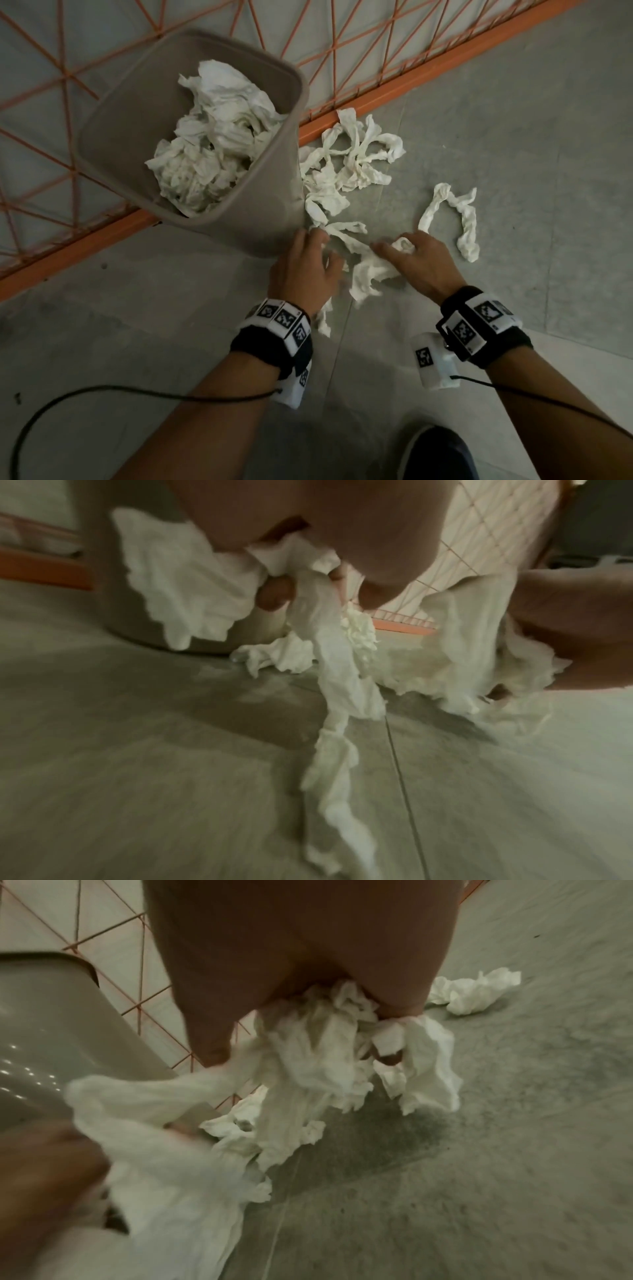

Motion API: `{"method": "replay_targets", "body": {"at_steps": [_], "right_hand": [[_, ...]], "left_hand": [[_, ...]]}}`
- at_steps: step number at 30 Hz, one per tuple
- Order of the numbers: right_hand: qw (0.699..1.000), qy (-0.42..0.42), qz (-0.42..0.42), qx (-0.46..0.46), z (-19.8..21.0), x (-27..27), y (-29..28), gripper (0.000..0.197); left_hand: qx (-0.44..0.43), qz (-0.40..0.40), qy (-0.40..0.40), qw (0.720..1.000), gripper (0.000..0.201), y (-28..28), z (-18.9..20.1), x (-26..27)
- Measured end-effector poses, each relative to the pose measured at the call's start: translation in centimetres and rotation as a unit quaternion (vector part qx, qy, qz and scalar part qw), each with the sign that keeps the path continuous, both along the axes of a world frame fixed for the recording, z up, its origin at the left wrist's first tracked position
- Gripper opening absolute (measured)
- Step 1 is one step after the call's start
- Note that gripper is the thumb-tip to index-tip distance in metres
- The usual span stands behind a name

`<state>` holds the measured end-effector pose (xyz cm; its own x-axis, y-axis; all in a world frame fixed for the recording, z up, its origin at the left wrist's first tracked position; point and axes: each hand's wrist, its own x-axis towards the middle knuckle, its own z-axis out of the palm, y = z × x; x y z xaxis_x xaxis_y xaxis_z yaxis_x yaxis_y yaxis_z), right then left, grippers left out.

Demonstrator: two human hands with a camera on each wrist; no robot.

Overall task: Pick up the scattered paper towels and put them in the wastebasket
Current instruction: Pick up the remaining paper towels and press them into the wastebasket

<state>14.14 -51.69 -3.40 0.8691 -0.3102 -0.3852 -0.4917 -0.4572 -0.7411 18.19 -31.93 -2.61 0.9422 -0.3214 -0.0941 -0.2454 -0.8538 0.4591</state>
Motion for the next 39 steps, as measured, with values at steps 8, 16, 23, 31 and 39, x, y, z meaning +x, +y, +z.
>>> {"method": "replay_targets", "body": {"at_steps": [8, 16, 23, 31, 39], "right_hand": [[0.986, -0.061, -0.057, -0.142, -1.0, 0.3, -2.7, 0.044], [0.974, 0.048, -0.026, -0.218, -3.0, 1.6, -4.0, 0.040], [0.985, -0.045, -0.037, -0.165, -3.1, 0.2, -2.1, 0.015], [0.972, -0.059, -0.142, -0.179, -1.5, 0.2, -5.8, 0.045], [0.973, 0.029, -0.115, -0.200, -3.1, 0.6, -7.1, 0.033]], "left_hand": [[0.112, -0.068, 0.034, 0.991, 0.032, -1.5, -3.5, 2.7], [0.024, -0.077, -0.034, 0.996, 0.013, -0.9, -1.5, 0.4], [0.098, -0.093, -0.010, 0.991, 0.033, -3.2, -0.8, 2.5], [0.090, -0.129, 0.018, 0.987, 0.024, -2.4, -2.3, 0.5], [0.073, -0.074, 0.014, 0.994, 0.057, -4.8, 0.0, 3.5]]}}
